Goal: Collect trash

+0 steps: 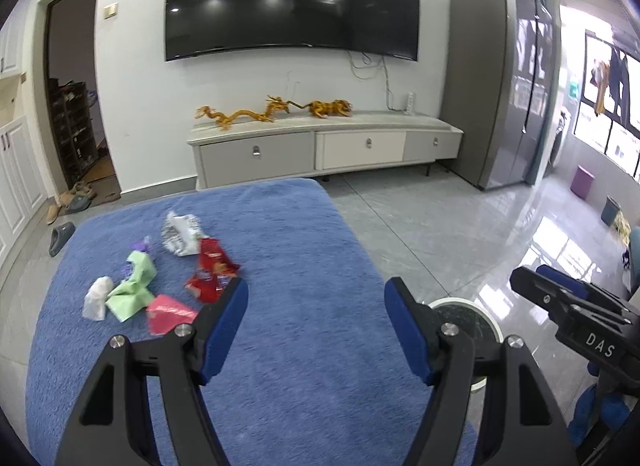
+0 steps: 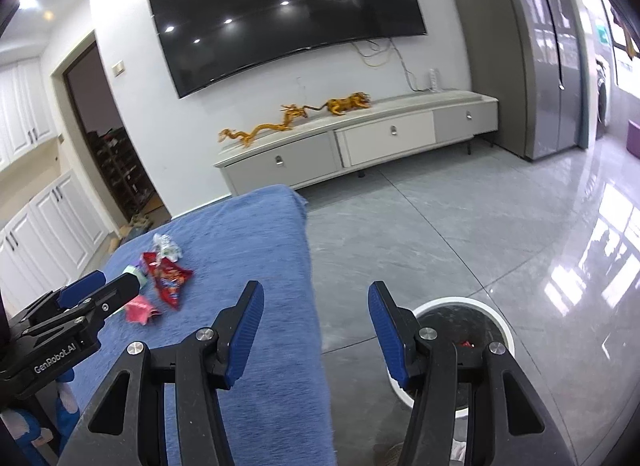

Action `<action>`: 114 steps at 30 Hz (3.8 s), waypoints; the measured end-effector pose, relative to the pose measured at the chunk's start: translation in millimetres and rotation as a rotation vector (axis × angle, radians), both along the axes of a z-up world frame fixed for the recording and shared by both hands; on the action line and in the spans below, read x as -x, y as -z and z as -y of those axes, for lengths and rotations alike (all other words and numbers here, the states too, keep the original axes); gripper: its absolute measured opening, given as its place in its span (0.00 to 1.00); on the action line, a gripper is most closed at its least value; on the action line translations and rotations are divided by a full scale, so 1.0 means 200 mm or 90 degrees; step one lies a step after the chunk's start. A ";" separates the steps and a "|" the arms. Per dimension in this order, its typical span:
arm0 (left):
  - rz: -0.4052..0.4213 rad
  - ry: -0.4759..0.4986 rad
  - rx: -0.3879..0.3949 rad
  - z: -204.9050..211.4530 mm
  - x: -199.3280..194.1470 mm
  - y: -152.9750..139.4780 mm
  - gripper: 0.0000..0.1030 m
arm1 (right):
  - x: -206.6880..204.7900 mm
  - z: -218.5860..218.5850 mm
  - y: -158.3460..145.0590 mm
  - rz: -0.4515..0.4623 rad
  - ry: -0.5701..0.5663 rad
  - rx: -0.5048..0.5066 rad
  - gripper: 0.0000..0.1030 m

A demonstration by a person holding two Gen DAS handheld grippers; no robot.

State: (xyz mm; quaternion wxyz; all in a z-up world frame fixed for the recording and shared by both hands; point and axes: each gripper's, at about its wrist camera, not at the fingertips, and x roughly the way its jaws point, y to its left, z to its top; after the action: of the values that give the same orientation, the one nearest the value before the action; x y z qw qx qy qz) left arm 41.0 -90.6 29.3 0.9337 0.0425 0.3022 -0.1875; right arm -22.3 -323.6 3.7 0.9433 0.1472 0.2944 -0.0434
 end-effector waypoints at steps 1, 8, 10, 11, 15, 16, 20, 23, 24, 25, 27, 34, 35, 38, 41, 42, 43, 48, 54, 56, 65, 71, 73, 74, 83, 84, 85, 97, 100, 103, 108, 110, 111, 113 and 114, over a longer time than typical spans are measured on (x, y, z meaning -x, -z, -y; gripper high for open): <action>0.000 -0.006 0.005 -0.04 0.00 0.00 0.67 | -0.01 -0.04 -0.01 -0.001 -0.007 0.006 0.50; -0.022 -0.073 0.020 -0.35 -0.02 0.06 0.67 | -0.10 -0.28 -0.01 -0.015 -0.057 0.028 0.53; -0.028 -0.093 0.025 -0.44 -0.02 0.08 0.67 | -0.13 -0.34 0.01 -0.019 -0.072 0.025 0.53; -0.030 -0.103 0.027 -0.47 -0.02 0.08 0.67 | -0.13 -0.36 0.02 -0.021 -0.077 0.024 0.53; -0.034 -0.135 0.028 -0.60 -0.02 0.13 0.67 | -0.19 -0.48 0.04 -0.033 -0.106 0.034 0.53; -0.035 -0.140 0.027 -0.61 -0.02 0.14 0.67 | -0.20 -0.52 0.05 -0.034 -0.114 0.035 0.53; -0.045 -0.157 0.028 -0.69 -0.05 0.18 0.67 | -0.24 -0.62 0.07 -0.042 -0.144 0.045 0.53; -0.051 -0.170 0.024 -0.73 -0.08 0.21 0.67 | -0.26 -0.67 0.09 -0.046 -0.162 0.047 0.53; -0.056 -0.174 0.023 -0.74 -0.09 0.22 0.67 | -0.28 -0.69 0.10 -0.049 -0.168 0.048 0.53; -0.061 -0.173 0.025 -0.76 -0.11 0.23 0.67 | -0.29 -0.70 0.10 -0.052 -0.174 0.049 0.53; -0.071 -0.173 0.024 -0.76 -0.13 0.26 0.67 | -0.31 -0.73 0.12 -0.058 -0.185 0.050 0.53; -0.104 -0.149 0.027 -0.74 -0.19 0.36 0.67 | -0.39 -0.76 0.20 -0.082 -0.193 0.048 0.53; -0.108 -0.143 0.029 -0.73 -0.19 0.36 0.67 | -0.40 -0.75 0.21 -0.085 -0.191 0.048 0.53; -0.122 -0.111 0.036 -0.69 -0.20 0.39 0.67 | -0.41 -0.72 0.24 -0.095 -0.182 0.047 0.53; -0.133 -0.074 0.039 -0.63 -0.20 0.42 0.67 | -0.43 -0.69 0.26 -0.103 -0.173 0.046 0.53; -0.135 -0.062 0.037 -0.61 -0.19 0.42 0.67 | -0.43 -0.68 0.27 -0.105 -0.170 0.046 0.53; -0.137 -0.049 0.035 -0.58 -0.19 0.43 0.67 | -0.44 -0.66 0.27 -0.106 -0.167 0.045 0.53; -0.142 -0.011 0.028 -0.50 -0.17 0.45 0.67 | -0.44 -0.63 0.29 -0.110 -0.155 0.045 0.53; -0.147 0.005 0.023 -0.46 -0.16 0.46 0.67 | -0.44 -0.60 0.30 -0.113 -0.149 0.042 0.53; -0.148 0.005 0.022 -0.47 -0.16 0.47 0.67 | -0.44 -0.60 0.30 -0.114 -0.149 0.042 0.53; -0.160 -0.001 0.028 -0.51 -0.20 0.48 0.67 | -0.45 -0.60 0.31 -0.117 -0.155 0.045 0.53; -0.162 -0.071 0.046 -0.77 -0.36 0.46 0.67 | -0.53 -0.72 0.32 -0.132 -0.215 0.075 0.53; -0.153 -0.103 0.049 -0.88 -0.44 0.46 0.67 | -0.58 -0.77 0.32 -0.133 -0.248 0.076 0.53; -0.148 -0.115 0.051 -0.94 -0.48 0.45 0.67 | -0.61 -0.81 0.32 -0.135 -0.266 0.074 0.53; -0.157 -0.196 0.103 -1.28 -0.86 0.47 0.67 | -0.80 -1.12 0.33 -0.117 -0.419 0.036 0.53; -0.165 -0.200 0.105 -1.29 -0.89 0.49 0.67 | -0.82 -1.15 0.33 -0.114 -0.433 0.038 0.53; -0.173 -0.199 0.109 -1.30 -0.92 0.51 0.66 | -0.84 -1.19 0.34 -0.112 -0.450 0.039 0.53; -0.205 -0.196 0.094 -1.28 -0.97 0.63 0.24 | -1.03 -1.33 0.57 -0.177 -0.499 0.039 0.43; -0.194 -0.195 0.087 -1.27 -0.90 0.61 0.21 | -0.98 -1.32 0.55 -0.167 -0.505 0.025 0.30; -0.178 -0.200 0.083 -1.28 -0.79 0.55 0.20 | -0.89 -1.30 0.50 -0.152 -0.511 0.021 0.28; -0.139 -0.180 0.078 -1.25 -0.55 0.38 0.20 | -0.69 -1.22 0.39 -0.115 -0.515 0.000 0.28; -0.131 -0.152 0.082 -1.19 -0.47 0.32 0.20 | -0.62 -1.13 0.34 -0.096 -0.496 -0.020 0.28; -0.131 -0.135 0.087 -1.15 -0.45 0.29 0.20 | -0.58 -1.07 0.31 -0.084 -0.481 -0.031 0.28; -0.134 -0.090 0.096 -1.02 -0.40 0.24 0.20 | -0.52 -0.94 0.26 -0.067 -0.446 -0.040 0.28; -0.133 -0.063 0.096 -0.93 -0.38 0.22 0.20 | -0.49 -0.88 0.24 -0.059 -0.430 -0.044 0.28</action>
State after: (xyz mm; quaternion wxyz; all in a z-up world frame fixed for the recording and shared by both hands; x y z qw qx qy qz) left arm 117.7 96.2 -13.7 0.9057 -0.0626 0.3846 -0.1667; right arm 74.8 -147.3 -44.1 0.8844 0.0712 0.3707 0.2747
